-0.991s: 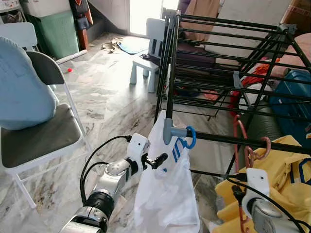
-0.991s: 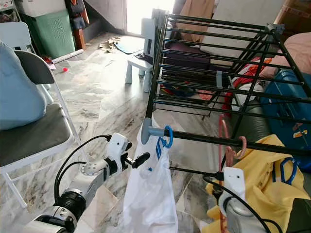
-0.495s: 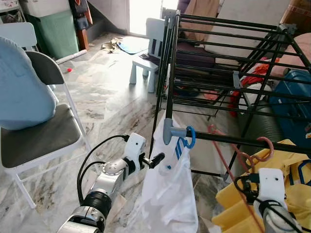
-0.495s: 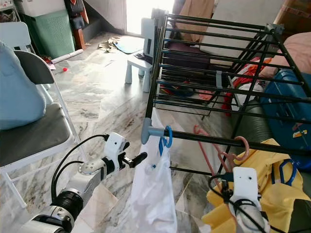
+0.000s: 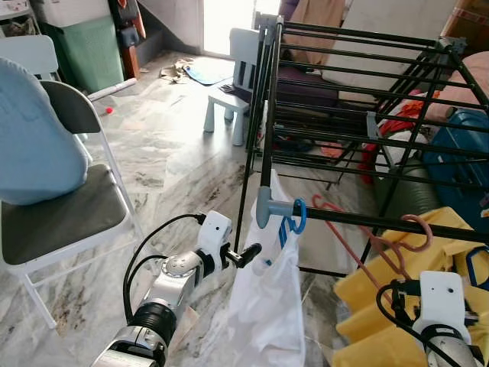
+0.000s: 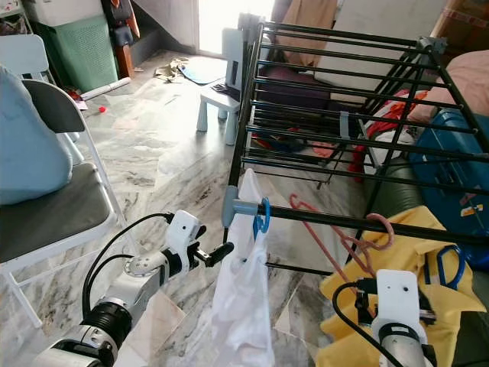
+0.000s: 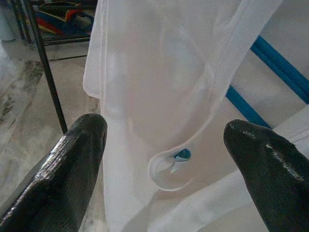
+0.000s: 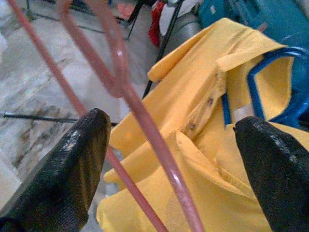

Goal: Hang hanger

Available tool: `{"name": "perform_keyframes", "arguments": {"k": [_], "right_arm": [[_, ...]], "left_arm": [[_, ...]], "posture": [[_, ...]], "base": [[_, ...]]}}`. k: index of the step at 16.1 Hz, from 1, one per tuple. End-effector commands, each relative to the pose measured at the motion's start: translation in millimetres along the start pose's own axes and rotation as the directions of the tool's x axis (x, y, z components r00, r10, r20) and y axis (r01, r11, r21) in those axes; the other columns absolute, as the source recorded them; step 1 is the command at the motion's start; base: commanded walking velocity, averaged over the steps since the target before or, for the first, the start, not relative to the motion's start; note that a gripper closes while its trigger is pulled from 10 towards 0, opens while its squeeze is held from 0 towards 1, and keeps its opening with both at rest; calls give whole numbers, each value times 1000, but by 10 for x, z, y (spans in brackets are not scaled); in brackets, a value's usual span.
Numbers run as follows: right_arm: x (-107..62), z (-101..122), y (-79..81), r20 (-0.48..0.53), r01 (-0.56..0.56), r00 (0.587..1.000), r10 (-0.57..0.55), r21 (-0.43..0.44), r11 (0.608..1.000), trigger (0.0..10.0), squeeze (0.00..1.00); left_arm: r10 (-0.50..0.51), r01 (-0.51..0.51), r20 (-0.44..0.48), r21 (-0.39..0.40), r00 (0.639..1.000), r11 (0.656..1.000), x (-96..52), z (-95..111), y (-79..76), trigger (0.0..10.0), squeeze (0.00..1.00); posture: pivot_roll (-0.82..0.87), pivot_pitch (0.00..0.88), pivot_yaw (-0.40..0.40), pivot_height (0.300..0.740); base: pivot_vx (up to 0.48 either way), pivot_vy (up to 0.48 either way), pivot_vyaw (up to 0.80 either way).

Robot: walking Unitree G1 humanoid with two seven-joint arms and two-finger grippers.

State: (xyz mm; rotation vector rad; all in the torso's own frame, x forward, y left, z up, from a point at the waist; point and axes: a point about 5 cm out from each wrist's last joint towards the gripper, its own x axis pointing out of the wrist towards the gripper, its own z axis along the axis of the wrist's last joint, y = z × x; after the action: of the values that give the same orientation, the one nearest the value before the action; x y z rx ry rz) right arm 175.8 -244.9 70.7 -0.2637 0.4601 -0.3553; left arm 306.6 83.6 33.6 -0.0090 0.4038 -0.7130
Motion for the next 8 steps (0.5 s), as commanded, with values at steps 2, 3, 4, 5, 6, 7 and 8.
{"name": "perform_keyframes", "arguments": {"k": [2,3,4,5,6,7,8], "right_arm": [[-31,56,-42,39,46,998,-45,-13,999,10000,1000],[-41,72,-30,50,45,998,-45,-9,999,10000,1000],[-47,95,-29,67,48,997,-47,-15,999,10000,1000],[-55,123,-24,90,47,995,-45,-10,999,10000,1000],[-73,163,-10,130,40,991,-39,-4,999,10000,1000],[-81,177,-3,146,39,989,-37,-11,999,10000,1000],[-86,176,17,150,35,988,-32,-13,999,10000,1000]], "left_arm": [[-12,12,9,18,1000,1000,11,30,-22,10000,0],[-13,13,8,20,1000,1000,10,30,-23,10000,0],[-14,14,8,20,1000,1000,11,33,-23,10000,0],[-17,17,11,23,1000,1000,9,37,-23,10000,0],[-21,21,21,29,1000,999,5,51,-24,10000,0],[-21,20,26,31,999,999,3,56,-23,10000,0],[-20,19,30,35,999,999,2,62,-23,10000,0]], "posture": [[17,0,-72,740],[17,0,-72,740],[18,0,-72,740],[18,0,-72,740],[18,0,-72,740],[18,0,-72,740],[21,0,-74,740]], "base": [[0,0,0],[0,0,0],[0,0,0],[0,0,0],[0,0,0],[0,0,0],[0,0,0]]}}
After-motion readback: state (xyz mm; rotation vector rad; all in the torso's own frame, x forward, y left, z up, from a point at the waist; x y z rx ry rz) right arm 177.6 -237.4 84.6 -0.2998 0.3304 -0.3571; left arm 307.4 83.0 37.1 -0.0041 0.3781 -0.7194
